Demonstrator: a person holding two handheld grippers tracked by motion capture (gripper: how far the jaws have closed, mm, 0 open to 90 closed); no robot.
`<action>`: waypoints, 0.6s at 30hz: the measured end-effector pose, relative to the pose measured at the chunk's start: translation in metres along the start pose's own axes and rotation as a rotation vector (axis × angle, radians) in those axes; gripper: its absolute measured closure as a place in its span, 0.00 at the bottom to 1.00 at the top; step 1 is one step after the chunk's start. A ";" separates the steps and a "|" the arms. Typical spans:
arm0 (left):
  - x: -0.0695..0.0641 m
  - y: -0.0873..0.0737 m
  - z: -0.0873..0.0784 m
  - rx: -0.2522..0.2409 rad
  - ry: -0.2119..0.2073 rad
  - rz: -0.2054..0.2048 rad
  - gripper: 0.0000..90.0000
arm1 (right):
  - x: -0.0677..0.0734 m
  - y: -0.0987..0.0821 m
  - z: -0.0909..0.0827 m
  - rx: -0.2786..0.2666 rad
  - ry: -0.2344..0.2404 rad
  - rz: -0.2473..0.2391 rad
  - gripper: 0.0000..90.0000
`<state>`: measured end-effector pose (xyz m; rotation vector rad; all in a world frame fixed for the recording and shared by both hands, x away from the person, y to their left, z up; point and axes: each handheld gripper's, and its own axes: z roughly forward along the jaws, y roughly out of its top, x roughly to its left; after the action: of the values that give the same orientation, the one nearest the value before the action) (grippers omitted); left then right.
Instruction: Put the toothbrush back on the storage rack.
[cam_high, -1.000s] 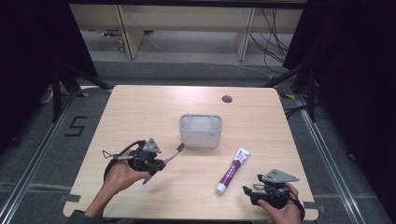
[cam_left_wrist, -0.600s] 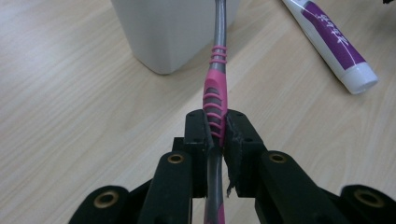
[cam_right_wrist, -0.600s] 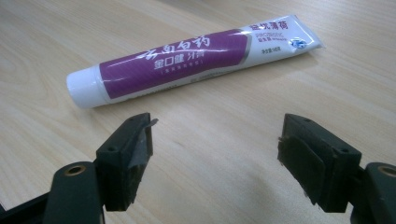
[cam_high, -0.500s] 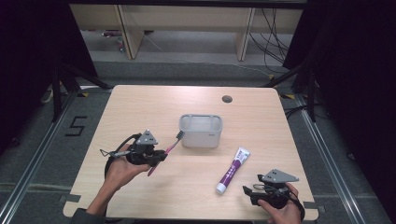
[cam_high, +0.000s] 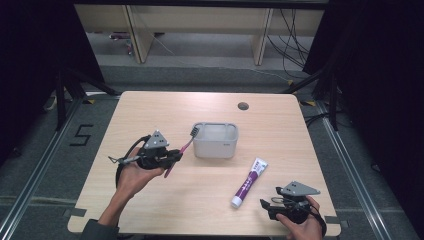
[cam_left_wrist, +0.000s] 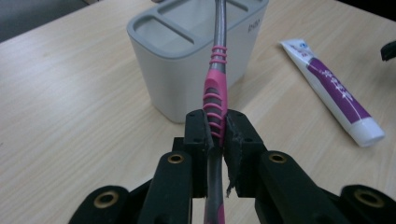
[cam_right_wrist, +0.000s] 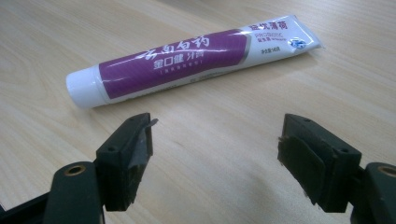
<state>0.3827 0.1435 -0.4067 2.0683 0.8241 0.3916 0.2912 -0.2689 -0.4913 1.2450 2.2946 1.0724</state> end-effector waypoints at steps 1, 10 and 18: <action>0.000 0.001 0.000 -0.005 0.004 -0.003 0.88 | 0.000 0.000 -0.001 0.008 -0.001 -0.002 0.29; 0.003 0.012 0.002 -0.079 0.021 -0.036 0.88 | -0.002 0.000 -0.001 0.004 -0.015 -0.028 0.29; 0.003 0.025 0.005 -0.137 0.039 -0.066 0.88 | -0.003 0.001 -0.001 0.010 -0.003 -0.027 0.29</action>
<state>0.3986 0.1319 -0.3894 1.9077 0.8627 0.4410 0.2925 -0.2717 -0.4903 1.2148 2.3110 1.0506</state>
